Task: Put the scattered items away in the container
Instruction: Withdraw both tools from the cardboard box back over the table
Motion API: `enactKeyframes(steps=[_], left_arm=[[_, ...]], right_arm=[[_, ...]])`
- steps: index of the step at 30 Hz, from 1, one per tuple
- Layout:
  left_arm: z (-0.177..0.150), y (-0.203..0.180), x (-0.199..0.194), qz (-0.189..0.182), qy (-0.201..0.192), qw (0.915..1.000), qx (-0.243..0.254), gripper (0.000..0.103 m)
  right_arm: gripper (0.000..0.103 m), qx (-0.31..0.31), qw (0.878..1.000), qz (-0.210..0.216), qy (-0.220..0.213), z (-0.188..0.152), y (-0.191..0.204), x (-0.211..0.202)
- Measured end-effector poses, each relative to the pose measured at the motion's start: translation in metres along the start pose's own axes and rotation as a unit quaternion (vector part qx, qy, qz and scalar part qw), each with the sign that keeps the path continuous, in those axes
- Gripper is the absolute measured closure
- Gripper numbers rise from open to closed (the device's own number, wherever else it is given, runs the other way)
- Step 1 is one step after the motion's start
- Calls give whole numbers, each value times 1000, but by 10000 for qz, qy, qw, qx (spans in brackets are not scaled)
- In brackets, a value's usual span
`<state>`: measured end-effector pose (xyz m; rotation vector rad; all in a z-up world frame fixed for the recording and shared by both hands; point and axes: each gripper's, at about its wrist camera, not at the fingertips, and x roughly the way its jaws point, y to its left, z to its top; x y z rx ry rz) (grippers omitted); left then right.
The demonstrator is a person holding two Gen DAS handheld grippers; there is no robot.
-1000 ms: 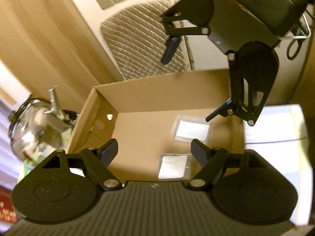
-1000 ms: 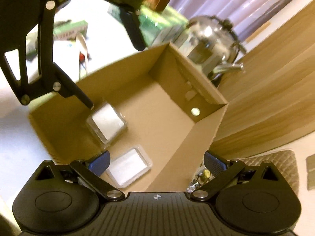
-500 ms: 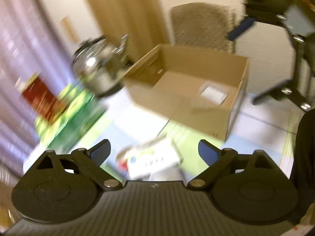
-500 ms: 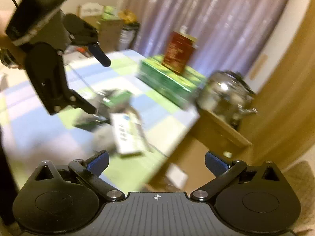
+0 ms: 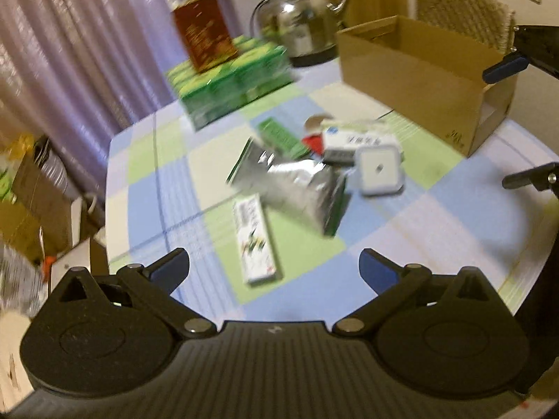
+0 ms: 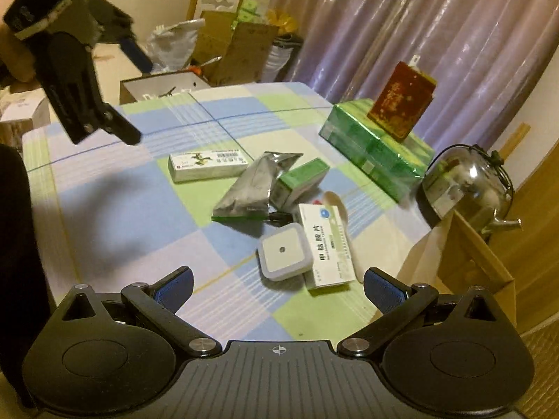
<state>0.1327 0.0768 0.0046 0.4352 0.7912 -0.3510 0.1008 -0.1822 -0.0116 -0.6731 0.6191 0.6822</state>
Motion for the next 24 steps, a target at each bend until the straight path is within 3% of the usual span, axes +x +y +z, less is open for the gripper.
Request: enactKeyframes(steps=[6,20,24], left_arm=[[-21,17,19,37,171,9991,-384,1],[-16,25,77,-86,200,9965,-807,1],[-15,22,95,-128,267,9971,-703,1]], right_arm=[[2,-39,9999,-117,103,1,3,25],[3,-814,9947,-437,459,2,8,99],[11,-942,9923,-575,570,3,12,121]])
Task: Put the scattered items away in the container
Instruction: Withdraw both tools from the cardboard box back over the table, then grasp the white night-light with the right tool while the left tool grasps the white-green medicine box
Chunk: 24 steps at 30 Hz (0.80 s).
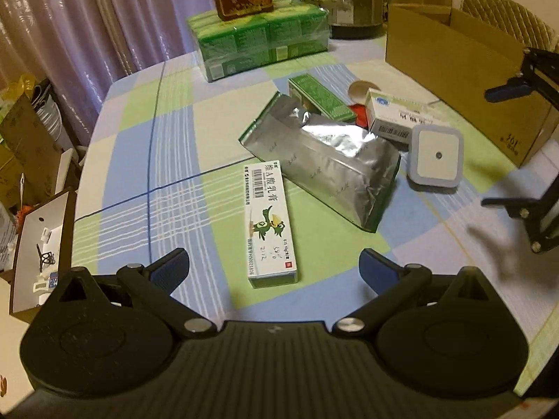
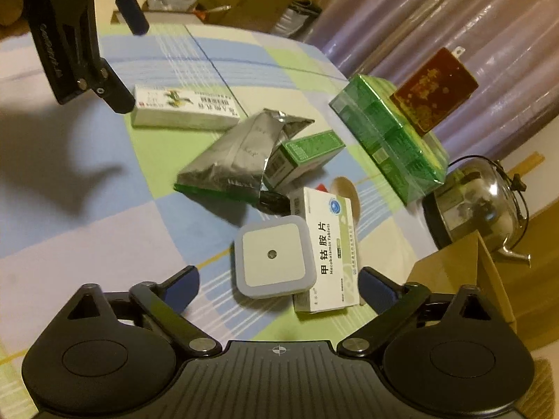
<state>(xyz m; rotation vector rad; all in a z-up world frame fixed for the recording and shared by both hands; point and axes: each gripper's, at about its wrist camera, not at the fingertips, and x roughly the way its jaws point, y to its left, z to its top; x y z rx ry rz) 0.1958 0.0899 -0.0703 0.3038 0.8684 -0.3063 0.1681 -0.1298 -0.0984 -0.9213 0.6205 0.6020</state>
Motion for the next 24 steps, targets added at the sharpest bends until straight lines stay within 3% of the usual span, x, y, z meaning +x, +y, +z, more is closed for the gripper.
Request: enactKeyframes(steps=[18,20,22,24], left_arm=[[10,7,42,-150,43,9999,70,1],[11,8,46,-157,44,9999,55,1],[14,8,50,-140,51,9999,34,3],[15,8,54,-160,66,9998,64,4]], right_arm=[[24,-496,9972,-514,210,3,19,58],[28,-519,9969,-544,214,3,19,61],[40,-529,9969,-531,237,3,18,64],[40,-514,9969,-562,216,2,19,64]])
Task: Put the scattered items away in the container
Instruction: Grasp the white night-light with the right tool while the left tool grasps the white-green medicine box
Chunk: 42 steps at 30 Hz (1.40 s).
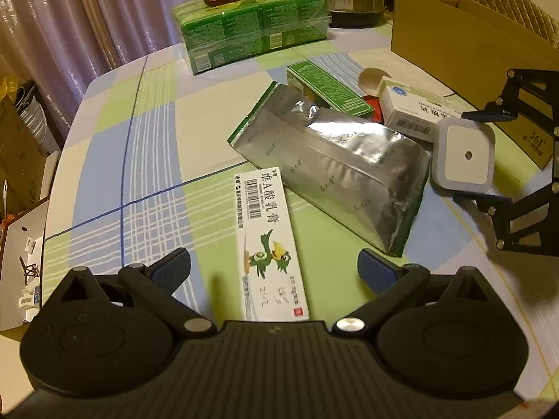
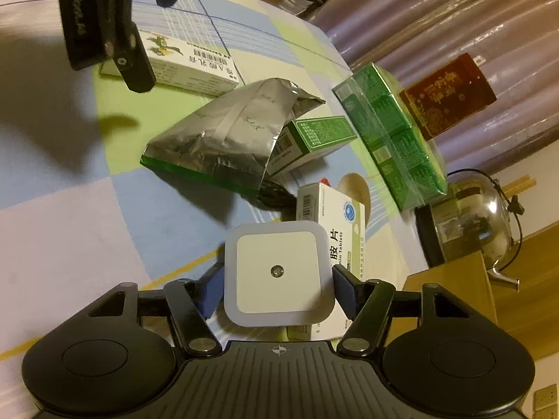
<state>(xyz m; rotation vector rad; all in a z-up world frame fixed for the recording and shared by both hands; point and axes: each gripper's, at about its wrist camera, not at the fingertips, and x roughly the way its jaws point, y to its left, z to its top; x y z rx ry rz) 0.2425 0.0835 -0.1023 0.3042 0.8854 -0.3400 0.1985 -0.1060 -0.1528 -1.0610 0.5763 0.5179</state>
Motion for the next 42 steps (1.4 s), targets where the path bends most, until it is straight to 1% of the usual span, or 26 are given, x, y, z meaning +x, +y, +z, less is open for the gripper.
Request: enactKeyframes(steps=[1,4,7,8,9,10,11,12,14,17,19,22,23,25,26,29,32,33,37,38,39,42], left_arm=[[1,0,2,-16,14,10000,2,5],[5,1,10,-68,94,9999,-31,13],[8,3,17,-86,197,9998,-46,25],[8,4,19,-81,242,9997,-63,32],[9,5,21,-72,278,9995,-94,42],[9,5,21,-65,318,9994,-133,48],[9,6,22,-61,355,9992,-169,61],[9,7,21,-60,388,9990,-200,68],[7,7,18,-57,421,9988,-243,69],[2,1,9,-176,501,9984,-213,69],[-2,-7,1,-278,531,9982,-60,69],[-10,-21,-7,-487,602,9967,256,69],[-13,-25,-9,-547,620,9959,362,69],[-19,-31,-12,-629,658,9946,501,69],[-21,-33,-12,-615,654,9946,510,69],[-24,-32,-11,-520,615,9963,292,60],[-21,-30,-7,-484,573,9972,72,60],[-19,-30,-6,-480,562,9973,21,60],[-13,-31,-2,-486,586,9971,-85,60],[-12,-31,-1,-488,590,9970,-101,63],[-11,-31,-1,-495,589,9969,-131,69],[-11,-33,0,-464,592,9970,-175,70]], right_arm=[[41,39,10000,7,-13,-1,0,-1],[41,257,9996,90,-38,-2,-3,-4],[41,526,9983,225,-54,-2,-7,-11],[41,625,9977,254,-60,-2,-9,-14],[41,730,9969,278,-66,-2,-11,-17],[41,872,9957,305,-68,-2,-14,-19],[41,1017,9942,335,-72,-2,-16,-21],[41,1184,9922,378,-67,-2,-19,-24],[41,1535,9869,505,-29,-3,-25,-27],[41,1973,9784,622,13,-7,-31,-33],[41,2389,9678,791,74,-12,-37,-39],[41,2979,9482,1090,192,-21,-42,-47],[41,3102,9434,1154,215,-24,-42,-50],[41,3209,9394,1182,246,-29,-39,-57],[41,3252,9379,1180,242,-31,-38,-59],[41,3446,9310,1188,203,-37,-36,-63],[41,3739,9185,1278,131,-41,-41,-63],[41,3786,9165,1285,115,-42,-42,-63],[41,3798,9158,1304,63,-43,-43,-60],[41,3800,9157,1310,55,-42,-44,-60],[41,3794,9160,1305,41,-43,-45,-59],[41,3754,9184,1251,26,-42,-43,-58]])
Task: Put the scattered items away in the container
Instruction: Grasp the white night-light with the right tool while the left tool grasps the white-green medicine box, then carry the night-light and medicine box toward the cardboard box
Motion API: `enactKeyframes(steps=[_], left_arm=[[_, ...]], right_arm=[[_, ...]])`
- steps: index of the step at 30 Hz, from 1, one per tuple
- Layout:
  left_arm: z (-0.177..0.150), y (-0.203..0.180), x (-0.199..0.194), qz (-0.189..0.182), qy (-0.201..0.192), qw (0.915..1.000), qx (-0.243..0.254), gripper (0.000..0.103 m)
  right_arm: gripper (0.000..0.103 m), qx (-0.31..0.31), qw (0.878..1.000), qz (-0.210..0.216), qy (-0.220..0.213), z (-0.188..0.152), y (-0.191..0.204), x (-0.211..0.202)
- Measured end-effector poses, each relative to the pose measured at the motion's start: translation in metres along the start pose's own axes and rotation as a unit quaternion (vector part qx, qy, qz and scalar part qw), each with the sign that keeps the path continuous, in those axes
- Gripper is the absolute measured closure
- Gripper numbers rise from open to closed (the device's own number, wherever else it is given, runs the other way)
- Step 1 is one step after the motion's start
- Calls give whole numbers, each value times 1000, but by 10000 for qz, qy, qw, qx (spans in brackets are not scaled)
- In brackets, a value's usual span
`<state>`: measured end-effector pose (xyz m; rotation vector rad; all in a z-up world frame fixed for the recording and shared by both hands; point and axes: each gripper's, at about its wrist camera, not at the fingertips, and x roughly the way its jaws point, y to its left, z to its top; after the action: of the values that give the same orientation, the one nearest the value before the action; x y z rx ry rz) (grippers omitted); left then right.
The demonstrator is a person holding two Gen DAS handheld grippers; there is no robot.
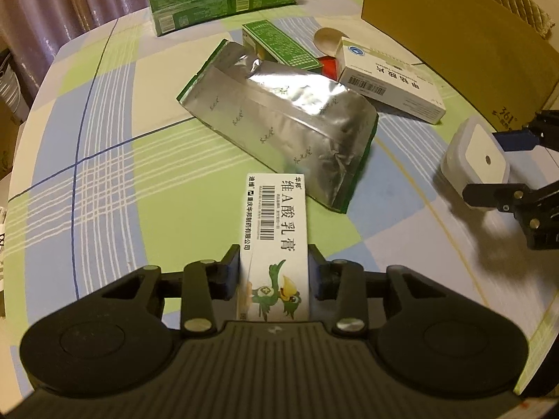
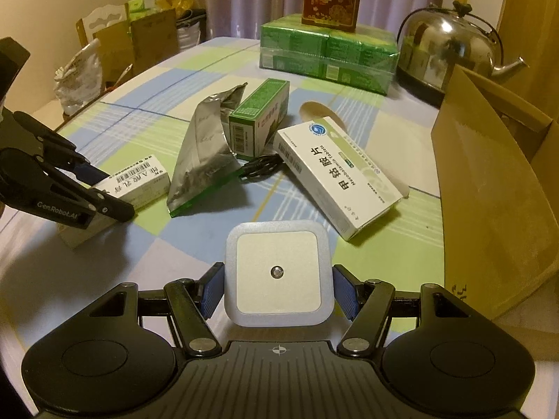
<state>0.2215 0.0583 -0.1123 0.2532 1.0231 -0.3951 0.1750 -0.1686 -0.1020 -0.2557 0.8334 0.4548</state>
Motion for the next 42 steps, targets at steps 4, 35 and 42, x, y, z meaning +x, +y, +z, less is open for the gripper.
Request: enactKeyframes(steps=[4,35,42], left_arm=[[-2,0,-3,67,5,10000,-11,70],[16,-63,-105,150,-603,9974,361,70],[42,-105,-117,-79,-816,9942,696,70]], right_arm=[[41,158,9998,-58,-59,-2,-2,-1],[41,288,9945,-425,-911,11,-15,-112],[41,357,9905,-674,-1140,12,-39,-143]])
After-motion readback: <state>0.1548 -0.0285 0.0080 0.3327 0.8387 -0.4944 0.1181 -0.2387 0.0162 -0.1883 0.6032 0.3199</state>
